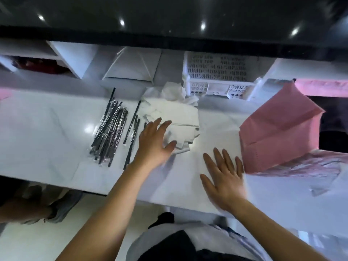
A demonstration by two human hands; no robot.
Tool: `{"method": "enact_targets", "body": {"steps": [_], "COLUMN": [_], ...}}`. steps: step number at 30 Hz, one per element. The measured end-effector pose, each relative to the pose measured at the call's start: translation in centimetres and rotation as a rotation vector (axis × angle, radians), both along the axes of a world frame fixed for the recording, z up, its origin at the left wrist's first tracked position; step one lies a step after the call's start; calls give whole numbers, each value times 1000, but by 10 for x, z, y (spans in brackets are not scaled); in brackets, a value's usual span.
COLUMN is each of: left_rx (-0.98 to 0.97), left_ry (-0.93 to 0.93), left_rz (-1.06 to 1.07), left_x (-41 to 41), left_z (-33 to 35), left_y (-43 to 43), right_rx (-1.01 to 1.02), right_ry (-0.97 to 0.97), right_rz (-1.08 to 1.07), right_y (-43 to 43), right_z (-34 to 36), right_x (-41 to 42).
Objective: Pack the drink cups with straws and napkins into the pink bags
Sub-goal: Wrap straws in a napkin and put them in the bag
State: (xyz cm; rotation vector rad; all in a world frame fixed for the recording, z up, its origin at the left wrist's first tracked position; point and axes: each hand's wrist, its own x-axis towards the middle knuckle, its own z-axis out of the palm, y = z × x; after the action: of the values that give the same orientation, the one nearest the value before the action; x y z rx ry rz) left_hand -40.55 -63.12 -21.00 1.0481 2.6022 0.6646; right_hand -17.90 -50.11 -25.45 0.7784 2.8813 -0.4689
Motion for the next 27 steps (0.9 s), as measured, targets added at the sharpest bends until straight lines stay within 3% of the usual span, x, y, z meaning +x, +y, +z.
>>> {"method": "enact_targets", "body": {"steps": [7, 14, 27], "left_rx": [-87, -282, 119], "left_ry": [98, 94, -131], "left_rz": [-361, -394, -290], "left_x": [-72, -108, -109], "left_z": [0, 16, 43], "left_y": [61, 103, 74], "right_rx": [45, 62, 74], "right_ry": [-33, -13, 4], "right_rz": [-190, -275, -324], "right_y": [-26, -37, -38], "right_z": [1, -1, -1], "right_x": [-7, -10, -12]}}
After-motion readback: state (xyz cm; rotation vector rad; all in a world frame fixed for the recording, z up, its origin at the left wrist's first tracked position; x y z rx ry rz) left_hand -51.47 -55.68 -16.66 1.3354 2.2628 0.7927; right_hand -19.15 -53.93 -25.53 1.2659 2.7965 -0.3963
